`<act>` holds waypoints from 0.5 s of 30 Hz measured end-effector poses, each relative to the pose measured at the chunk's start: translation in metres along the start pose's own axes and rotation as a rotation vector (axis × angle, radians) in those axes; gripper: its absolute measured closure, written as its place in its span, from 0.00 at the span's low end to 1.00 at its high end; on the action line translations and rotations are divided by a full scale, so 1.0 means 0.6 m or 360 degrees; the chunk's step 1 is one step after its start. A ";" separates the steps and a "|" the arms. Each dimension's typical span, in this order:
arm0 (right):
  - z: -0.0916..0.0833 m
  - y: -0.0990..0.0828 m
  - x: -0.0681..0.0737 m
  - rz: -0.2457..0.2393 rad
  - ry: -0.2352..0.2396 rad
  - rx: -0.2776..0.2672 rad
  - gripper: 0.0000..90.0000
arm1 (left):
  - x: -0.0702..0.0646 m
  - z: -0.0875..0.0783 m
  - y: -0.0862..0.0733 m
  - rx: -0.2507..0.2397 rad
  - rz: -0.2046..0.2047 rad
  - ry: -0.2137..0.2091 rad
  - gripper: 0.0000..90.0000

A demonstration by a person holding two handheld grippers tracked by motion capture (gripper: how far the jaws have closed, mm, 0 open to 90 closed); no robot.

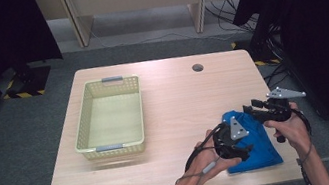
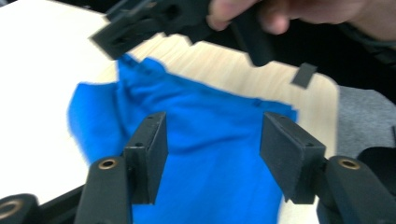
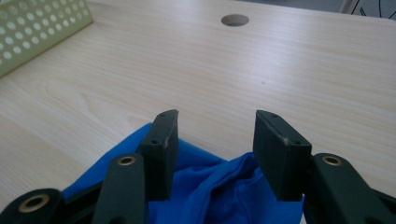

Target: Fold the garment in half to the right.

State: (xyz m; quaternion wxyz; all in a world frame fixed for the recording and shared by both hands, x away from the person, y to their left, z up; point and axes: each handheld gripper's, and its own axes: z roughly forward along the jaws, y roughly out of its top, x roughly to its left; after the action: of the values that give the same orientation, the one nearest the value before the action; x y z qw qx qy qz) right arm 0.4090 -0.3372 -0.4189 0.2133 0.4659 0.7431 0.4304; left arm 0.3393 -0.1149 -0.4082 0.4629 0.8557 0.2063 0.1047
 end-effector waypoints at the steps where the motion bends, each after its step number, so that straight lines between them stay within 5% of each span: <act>1: 0.001 -0.001 0.002 -0.0011 -0.0006 0.0015 0.55 | 0.003 -0.001 -0.005 0.0015 0.0002 0.0022 0.45; 6: 0.007 -0.006 0.010 -0.0047 -0.0034 0.0063 0.52 | 0.013 0.000 -0.031 0.0073 0.0003 0.0097 0.42; 15: 0.024 -0.017 0.027 -0.0080 -0.0042 0.0137 0.50 | 0.005 0.027 -0.074 0.0184 0.0011 0.0074 0.41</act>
State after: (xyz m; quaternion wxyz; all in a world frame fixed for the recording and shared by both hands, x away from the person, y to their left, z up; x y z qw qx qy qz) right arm 0.4067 -0.3185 -0.4340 0.2135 0.4614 0.7694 0.3866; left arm 0.3369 -0.1043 -0.4542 0.4075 0.8790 0.2197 0.1142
